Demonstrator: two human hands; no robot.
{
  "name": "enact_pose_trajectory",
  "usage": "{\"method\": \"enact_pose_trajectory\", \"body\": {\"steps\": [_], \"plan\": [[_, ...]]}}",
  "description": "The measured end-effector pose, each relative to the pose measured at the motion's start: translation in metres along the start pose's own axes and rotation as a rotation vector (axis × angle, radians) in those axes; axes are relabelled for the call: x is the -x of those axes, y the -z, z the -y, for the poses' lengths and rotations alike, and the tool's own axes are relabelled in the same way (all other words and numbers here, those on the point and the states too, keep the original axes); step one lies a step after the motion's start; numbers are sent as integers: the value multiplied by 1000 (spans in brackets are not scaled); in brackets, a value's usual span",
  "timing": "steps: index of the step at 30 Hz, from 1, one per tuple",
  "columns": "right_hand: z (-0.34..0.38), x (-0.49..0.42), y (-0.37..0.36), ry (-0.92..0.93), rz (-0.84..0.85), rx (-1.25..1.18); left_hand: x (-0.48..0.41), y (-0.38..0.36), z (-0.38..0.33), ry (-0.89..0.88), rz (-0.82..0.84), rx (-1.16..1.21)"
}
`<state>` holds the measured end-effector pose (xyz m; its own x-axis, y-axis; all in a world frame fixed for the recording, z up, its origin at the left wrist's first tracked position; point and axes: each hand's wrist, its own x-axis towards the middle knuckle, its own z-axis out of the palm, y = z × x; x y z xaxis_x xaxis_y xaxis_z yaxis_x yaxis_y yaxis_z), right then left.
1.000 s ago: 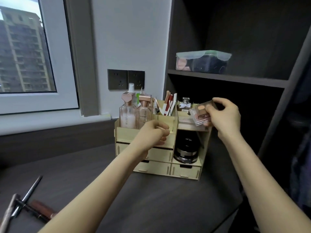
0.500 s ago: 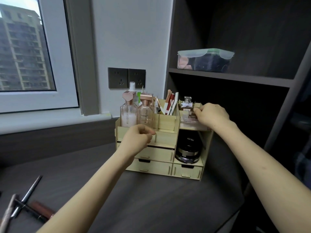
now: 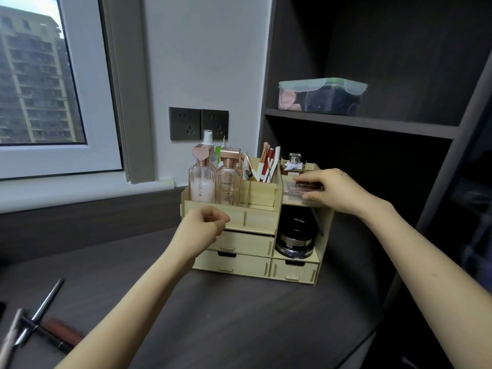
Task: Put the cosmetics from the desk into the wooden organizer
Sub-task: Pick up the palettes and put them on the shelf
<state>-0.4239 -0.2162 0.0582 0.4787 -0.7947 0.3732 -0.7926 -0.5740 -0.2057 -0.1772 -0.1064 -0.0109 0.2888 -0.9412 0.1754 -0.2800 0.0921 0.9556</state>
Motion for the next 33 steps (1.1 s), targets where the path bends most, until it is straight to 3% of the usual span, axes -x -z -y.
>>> {"method": "enact_pose_trajectory", "body": {"steps": [6,18,21,24,33], "plan": [[-5,-6,-7,-19,-25,-87,1,1,2,7,-11,-8],[3,1,-11,7,-77,-34,9,4,1,4,0,-9],[18,12,-8,80,-264,33,10,11,3,-1,-23,-18],[50,36,-18,203,-394,-62,14,24,11,0,-71,-33],[137,89,-140,291,103,-294,61,81,69,101,-233,-233]]}}
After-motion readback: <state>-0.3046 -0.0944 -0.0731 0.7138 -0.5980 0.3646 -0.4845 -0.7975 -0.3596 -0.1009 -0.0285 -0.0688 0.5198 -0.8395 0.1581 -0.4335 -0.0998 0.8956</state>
